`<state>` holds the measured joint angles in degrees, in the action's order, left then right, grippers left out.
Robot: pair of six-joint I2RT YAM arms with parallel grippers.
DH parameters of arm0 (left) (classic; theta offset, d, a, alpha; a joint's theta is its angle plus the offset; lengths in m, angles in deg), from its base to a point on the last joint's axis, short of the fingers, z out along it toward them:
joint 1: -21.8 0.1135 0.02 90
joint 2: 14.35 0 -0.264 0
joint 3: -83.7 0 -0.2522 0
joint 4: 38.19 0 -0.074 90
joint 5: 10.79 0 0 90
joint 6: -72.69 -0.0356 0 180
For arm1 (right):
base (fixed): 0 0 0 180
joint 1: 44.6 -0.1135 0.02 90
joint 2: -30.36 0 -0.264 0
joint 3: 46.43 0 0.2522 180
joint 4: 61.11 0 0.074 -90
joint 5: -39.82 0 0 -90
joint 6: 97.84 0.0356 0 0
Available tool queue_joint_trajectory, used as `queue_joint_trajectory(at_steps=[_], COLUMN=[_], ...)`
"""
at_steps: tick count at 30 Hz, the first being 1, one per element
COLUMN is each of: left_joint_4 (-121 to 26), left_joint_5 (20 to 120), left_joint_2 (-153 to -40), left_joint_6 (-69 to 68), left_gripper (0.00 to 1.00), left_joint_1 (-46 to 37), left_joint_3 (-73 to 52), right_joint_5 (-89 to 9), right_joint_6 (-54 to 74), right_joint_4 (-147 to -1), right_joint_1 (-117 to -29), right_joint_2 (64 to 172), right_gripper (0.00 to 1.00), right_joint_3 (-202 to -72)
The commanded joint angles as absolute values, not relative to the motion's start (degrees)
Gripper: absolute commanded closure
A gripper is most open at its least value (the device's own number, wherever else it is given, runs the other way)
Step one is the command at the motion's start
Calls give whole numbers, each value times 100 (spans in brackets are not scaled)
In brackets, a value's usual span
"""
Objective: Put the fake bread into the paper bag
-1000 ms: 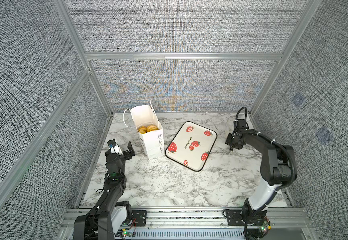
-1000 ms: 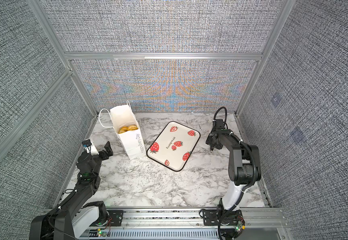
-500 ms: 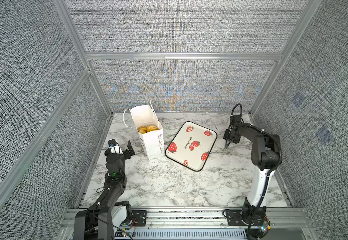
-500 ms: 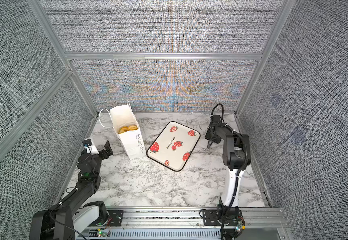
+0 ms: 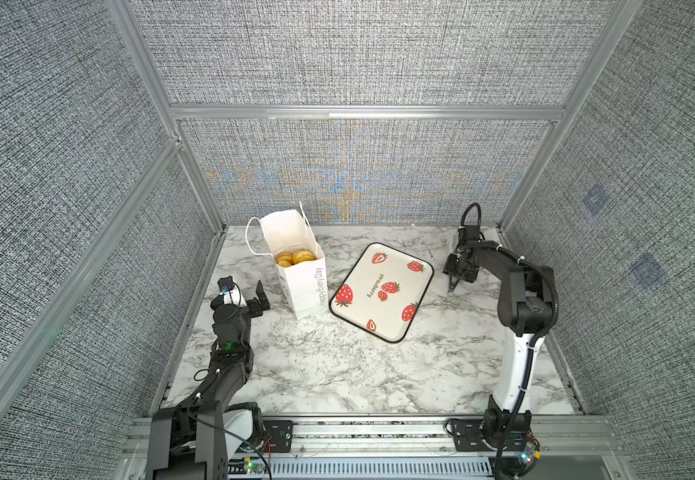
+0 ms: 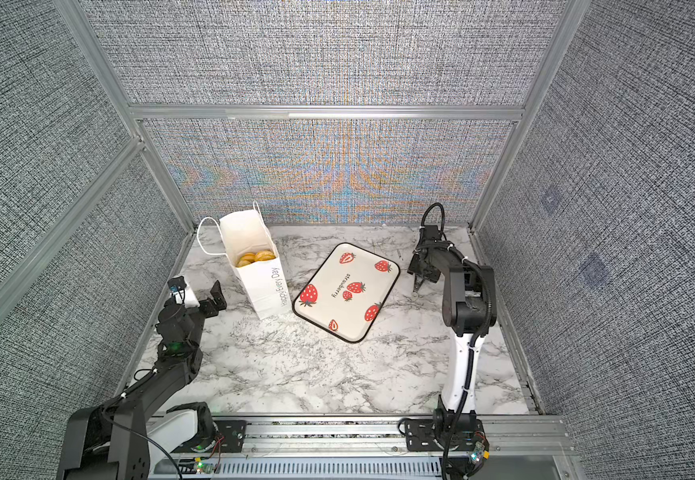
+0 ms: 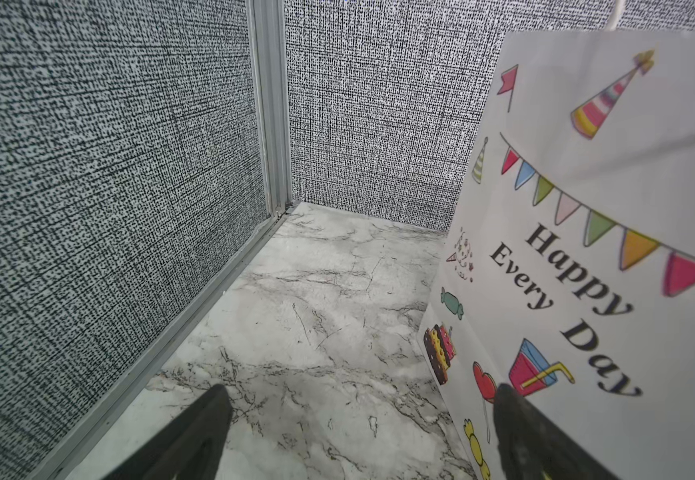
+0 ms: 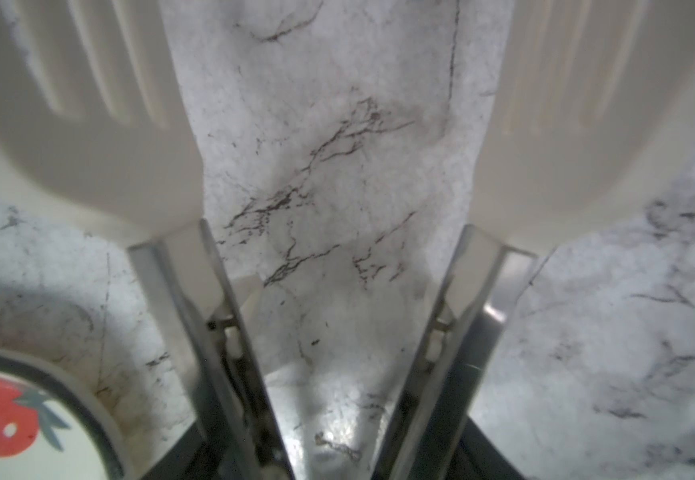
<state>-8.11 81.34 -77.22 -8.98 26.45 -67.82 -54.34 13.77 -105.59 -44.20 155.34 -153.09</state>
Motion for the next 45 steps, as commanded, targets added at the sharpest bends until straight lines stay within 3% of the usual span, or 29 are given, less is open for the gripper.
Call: queue_joint_trajectory(at_steps=[1,14,18,29,45], left_joint_4=[-642,-447,-440,-144,705], left_joint_5=[8044,7926,7930,7635,6991], left_joint_2=[-7719,-7825,-7838,-8218,-9201], left_joint_6=[-968,-959,-1002,-1130,-1601], left_gripper=[1,1,1,1,1], left_joint_1=[2646,2649,2647,2646,2646], left_joint_3=[-6751,-6827,-6818,-6813,-6833], right_joint_5=[-5339,-5325,-5308,-5162,-6963], right_joint_6=[1372,1317,1327,1065,384], right_joint_4=[-10723,-10533,-10352,-9023,-6986], right_joint_1=[-4416,-4421,-4446,-4722,-5463], right_joint_2=[15526,15231,14945,13316,11106], right_gripper=[32,15,1,1,2], right_joint_3=[-15205,-14895,-14648,-13096,-10487])
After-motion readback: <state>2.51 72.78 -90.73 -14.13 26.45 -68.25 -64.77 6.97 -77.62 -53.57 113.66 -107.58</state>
